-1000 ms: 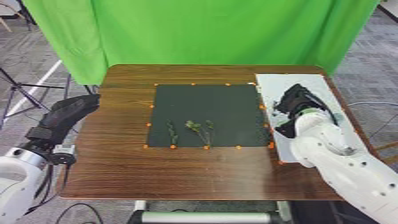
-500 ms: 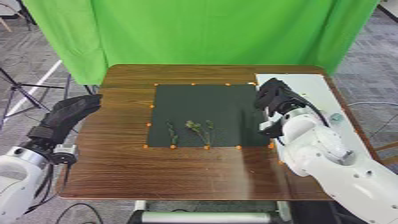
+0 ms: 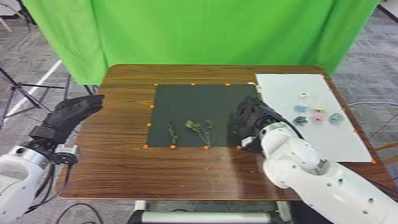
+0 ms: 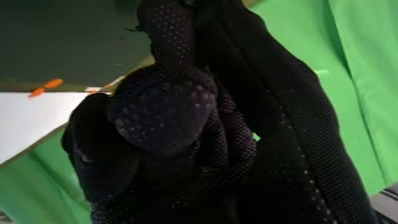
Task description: Arrange flowers
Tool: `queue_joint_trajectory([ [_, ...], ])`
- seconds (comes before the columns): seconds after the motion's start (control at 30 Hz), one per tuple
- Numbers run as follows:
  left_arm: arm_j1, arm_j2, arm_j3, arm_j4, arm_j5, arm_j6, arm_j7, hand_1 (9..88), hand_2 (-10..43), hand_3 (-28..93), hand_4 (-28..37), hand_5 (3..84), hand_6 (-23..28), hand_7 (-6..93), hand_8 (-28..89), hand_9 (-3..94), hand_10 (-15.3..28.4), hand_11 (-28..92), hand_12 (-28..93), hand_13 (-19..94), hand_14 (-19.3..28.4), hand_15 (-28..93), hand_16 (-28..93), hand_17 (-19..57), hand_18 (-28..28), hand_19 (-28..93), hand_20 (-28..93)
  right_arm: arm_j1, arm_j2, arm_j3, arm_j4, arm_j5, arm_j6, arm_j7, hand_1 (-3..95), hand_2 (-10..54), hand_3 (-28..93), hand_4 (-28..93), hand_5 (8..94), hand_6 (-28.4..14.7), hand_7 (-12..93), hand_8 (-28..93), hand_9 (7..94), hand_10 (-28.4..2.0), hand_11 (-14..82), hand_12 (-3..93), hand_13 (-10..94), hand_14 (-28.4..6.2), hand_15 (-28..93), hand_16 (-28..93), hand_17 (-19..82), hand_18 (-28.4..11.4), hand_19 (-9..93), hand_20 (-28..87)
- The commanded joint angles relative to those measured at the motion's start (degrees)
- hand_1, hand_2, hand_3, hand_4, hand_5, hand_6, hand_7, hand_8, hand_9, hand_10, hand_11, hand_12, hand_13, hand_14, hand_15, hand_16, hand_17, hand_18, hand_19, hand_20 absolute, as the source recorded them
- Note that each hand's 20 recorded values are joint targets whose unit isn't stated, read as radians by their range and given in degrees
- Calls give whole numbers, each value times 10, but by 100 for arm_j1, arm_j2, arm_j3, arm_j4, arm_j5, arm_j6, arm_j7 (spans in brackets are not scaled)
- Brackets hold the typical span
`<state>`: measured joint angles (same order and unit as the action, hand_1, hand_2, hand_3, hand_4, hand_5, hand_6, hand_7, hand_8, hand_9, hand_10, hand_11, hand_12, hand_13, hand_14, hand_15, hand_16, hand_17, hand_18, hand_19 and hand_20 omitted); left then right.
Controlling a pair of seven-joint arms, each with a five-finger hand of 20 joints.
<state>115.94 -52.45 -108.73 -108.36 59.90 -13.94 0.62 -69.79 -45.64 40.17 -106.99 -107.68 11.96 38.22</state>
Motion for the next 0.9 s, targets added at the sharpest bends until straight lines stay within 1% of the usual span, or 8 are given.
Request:
queue_joint_trajectory([
  [0.03,78,-78,-59,-14,7,-101,-70,293,-92,555,-181,380,64,100,-42,320,136,106,141,254,161,80,39,0,111,46,124,-207,68,67,42,-51,-205,48,685,-95,485,-27,697,-38,341,234,910,-109,112,459,924,-17,491,378,633,-104,911,476],
  [0.2,19,-56,-38,11,-1,-120,-87,292,-93,555,-180,379,64,100,-42,320,135,106,141,254,160,78,39,-1,112,46,124,-268,75,122,23,21,-231,68,681,-95,488,-28,683,-33,355,233,904,-107,114,463,918,-19,495,378,628,-105,911,474],
  [0.37,-16,-51,-15,10,19,-163,-82,291,-93,557,-180,379,64,100,-42,320,135,105,142,254,161,79,40,-1,112,46,124,-276,94,117,-28,54,-237,67,668,-95,499,-23,673,-29,364,229,898,-106,116,464,914,-21,498,374,626,-106,911,472],
  [0.57,-26,-52,-11,17,14,-171,-70,290,-94,558,-179,379,64,100,-42,320,135,105,142,254,162,80,40,-3,113,46,124,-305,87,152,-45,103,-354,69,645,-95,498,-16,655,-33,332,222,874,-112,107,456,906,-24,497,371,618,-109,908,470],
  [0.63,-28,-55,-10,14,29,-172,-73,290,-95,559,-180,379,63,101,-42,320,135,105,142,254,162,80,40,-3,113,46,124,-308,90,147,-49,84,-374,67,637,-95,498,-16,649,-34,322,220,864,-113,103,455,905,-24,498,371,617,-110,908,471],
  [0.7,-24,-57,-13,14,14,-172,-76,291,-95,558,-181,379,63,101,-42,320,135,106,142,254,162,80,40,-3,113,46,124,-316,102,156,-70,138,-417,51,633,-95,497,-15,646,-36,308,220,855,-117,101,455,904,-24,499,369,617,-111,908,471],
  [0.77,-17,-67,-18,8,34,-170,-74,291,-95,558,-181,379,63,101,-42,320,135,106,142,254,161,78,40,-4,114,46,124,-310,99,151,-66,97,-443,41,630,-95,496,-16,645,-37,293,222,844,-120,97,452,902,-25,500,368,614,-112,908,471],
  [0.9,0,-65,-25,2,22,-173,-74,291,-95,557,-180,378,63,101,-43,320,135,105,142,254,162,78,40,-4,114,46,124,-282,138,131,-89,39,-514,14,625,-95,493,-16,641,-36,277,229,821,-127,86,442,896,-27,503,366,608,-114,907,474],
])
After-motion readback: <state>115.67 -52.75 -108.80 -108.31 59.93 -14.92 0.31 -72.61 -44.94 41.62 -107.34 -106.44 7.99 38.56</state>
